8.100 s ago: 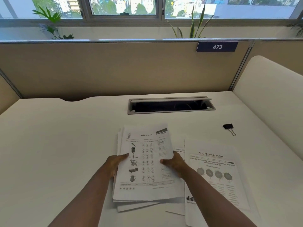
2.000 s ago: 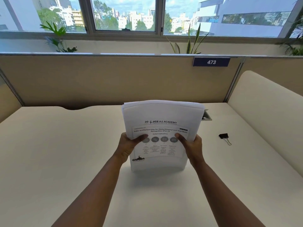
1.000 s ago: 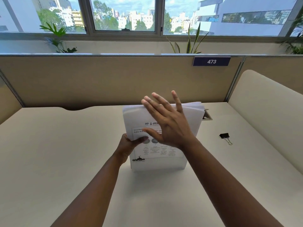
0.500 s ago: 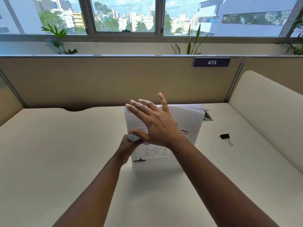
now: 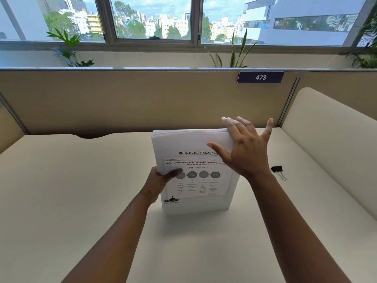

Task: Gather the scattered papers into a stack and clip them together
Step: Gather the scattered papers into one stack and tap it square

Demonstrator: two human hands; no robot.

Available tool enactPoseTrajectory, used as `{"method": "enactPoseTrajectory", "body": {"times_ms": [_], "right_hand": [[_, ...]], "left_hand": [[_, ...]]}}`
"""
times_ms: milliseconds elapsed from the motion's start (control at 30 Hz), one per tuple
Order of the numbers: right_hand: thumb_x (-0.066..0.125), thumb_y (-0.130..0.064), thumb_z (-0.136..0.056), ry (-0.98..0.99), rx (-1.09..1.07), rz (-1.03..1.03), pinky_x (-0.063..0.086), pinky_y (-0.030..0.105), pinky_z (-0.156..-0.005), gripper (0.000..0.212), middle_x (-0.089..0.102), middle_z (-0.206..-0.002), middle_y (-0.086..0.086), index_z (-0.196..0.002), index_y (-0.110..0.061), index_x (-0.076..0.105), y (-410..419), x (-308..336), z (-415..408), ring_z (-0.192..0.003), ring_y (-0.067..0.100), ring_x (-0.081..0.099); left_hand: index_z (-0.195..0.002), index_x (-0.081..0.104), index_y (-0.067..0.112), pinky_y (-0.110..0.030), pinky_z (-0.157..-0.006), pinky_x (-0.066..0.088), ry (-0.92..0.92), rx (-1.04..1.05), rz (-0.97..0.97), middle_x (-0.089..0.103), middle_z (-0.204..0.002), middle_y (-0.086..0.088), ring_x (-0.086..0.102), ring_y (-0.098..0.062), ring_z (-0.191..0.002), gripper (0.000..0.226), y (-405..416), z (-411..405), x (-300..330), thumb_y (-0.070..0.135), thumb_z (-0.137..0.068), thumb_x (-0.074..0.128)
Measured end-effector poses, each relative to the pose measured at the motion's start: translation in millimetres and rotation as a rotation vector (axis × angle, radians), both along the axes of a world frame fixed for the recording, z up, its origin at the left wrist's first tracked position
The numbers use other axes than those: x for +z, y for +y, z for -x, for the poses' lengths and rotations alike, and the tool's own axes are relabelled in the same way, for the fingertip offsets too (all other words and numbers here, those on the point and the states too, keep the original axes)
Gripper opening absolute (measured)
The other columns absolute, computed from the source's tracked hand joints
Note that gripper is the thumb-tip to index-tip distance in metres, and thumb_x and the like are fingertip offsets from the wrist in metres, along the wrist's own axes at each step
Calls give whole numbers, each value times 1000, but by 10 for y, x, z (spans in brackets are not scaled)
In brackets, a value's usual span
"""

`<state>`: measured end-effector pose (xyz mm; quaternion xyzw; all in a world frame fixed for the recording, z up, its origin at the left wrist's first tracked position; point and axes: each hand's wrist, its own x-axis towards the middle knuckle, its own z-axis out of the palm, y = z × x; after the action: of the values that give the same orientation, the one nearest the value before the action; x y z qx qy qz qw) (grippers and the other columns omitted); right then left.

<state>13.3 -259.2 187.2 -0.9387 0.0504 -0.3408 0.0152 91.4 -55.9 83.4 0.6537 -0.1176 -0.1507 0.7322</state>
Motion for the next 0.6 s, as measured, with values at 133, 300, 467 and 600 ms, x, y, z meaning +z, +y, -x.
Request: {"method": "enactPoseTrajectory", "body": {"times_ms": [133, 300, 467, 600], "right_hand": [[41, -73, -73, -222, 120, -225, 5, 63, -110, 81, 53, -137, 1, -136, -23, 42, -83, -66, -5, -135, 20, 38], [60, -77, -58, -262, 386, -981, 28, 36, -113, 111, 41, -141, -13, -144, -16, 25, -317, -500, 47, -133, 11, 38], [81, -51, -45, 362, 293, -1192, 50, 48, -96, 92, 65, -118, -2, -125, -19, 49, -378, -1194, 53, -115, 25, 59], [78, -18, -73, 255, 152, -1241, 55, 40, -73, 30, 70, -87, 11, -95, 0, 70, -211, -1427, 16, -87, 30, 68]], "left_hand": [[-86, 69, 24, -31, -72, 56, 13, 28, -5, 76, -72, 14, 68, -13, -77, 22, -20, 5, 17, 13, -67, 73], [-86, 67, 23, -28, -71, 55, 10, 64, -34, 74, -67, 16, 66, -14, -78, 23, -32, -3, 18, 1, -79, 67], [-84, 68, 23, -28, -74, 56, 16, 76, -29, 75, -67, 16, 68, -9, -73, 20, -41, -15, 9, 9, -71, 75], [-87, 68, 21, -25, -72, 57, 36, 93, -76, 74, -66, 16, 69, -6, -71, 16, -34, -18, -43, 7, -80, 69]]}}
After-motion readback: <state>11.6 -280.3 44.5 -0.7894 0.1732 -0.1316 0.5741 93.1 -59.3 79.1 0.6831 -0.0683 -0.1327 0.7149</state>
